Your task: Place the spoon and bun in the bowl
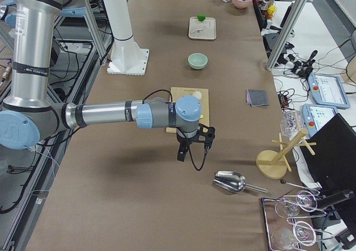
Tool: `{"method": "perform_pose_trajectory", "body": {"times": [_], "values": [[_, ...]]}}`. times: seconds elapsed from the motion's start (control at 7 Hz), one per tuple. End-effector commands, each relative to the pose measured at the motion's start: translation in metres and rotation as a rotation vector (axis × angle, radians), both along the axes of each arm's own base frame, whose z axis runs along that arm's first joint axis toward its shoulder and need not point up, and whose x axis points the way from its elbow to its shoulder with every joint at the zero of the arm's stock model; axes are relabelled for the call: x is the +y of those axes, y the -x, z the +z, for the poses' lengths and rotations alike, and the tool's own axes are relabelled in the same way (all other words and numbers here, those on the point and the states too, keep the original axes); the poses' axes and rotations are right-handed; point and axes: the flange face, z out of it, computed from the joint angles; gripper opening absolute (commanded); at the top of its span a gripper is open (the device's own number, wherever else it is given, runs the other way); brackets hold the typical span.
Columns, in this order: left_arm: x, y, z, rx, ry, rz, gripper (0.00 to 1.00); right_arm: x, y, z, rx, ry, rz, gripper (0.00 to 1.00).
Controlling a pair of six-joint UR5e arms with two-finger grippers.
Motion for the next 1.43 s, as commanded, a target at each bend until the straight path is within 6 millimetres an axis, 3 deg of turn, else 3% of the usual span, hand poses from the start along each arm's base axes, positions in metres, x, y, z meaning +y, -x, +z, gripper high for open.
{"method": "perform_pose_trajectory", "body": {"times": [0.0, 0.14, 0.29, 0.57, 0.71, 0.86, 1.14, 1.29], "values": [[-0.008, -0.035, -0.025, 0.015, 0.022, 0.0, 0.98, 0.0, 0.001, -0.012, -0.011, -0.015, 0.005, 1.0], [-0.014, -0.082, -0.063, -0.019, 0.022, -0.016, 0.98, 0.0, 0.002, -0.02, -0.03, -0.025, 0.005, 1.0], [-0.027, -0.111, -0.091, -0.049, -0.016, -0.023, 0.98, -0.003, 0.003, -0.033, -0.045, -0.051, 0.002, 1.0], [-0.04, -0.12, -0.121, -0.019, -0.118, -0.013, 0.98, -0.016, 0.008, -0.052, -0.062, -0.088, -0.005, 1.0], [-0.039, -0.124, -0.119, 0.029, -0.187, -0.014, 0.98, -0.017, 0.013, -0.057, -0.109, -0.087, -0.017, 1.0], [-0.04, -0.149, -0.119, 0.1, -0.101, -0.076, 0.98, -0.017, 0.015, -0.06, -0.144, -0.086, -0.023, 1.0], [-0.039, -0.214, -0.129, 0.032, -0.16, -0.121, 0.98, -0.023, 0.024, -0.067, -0.144, -0.101, -0.042, 1.0], [-0.036, -0.233, -0.134, 0.045, -0.126, -0.143, 0.98, -0.024, 0.028, -0.069, -0.145, -0.105, -0.05, 1.0]]}}
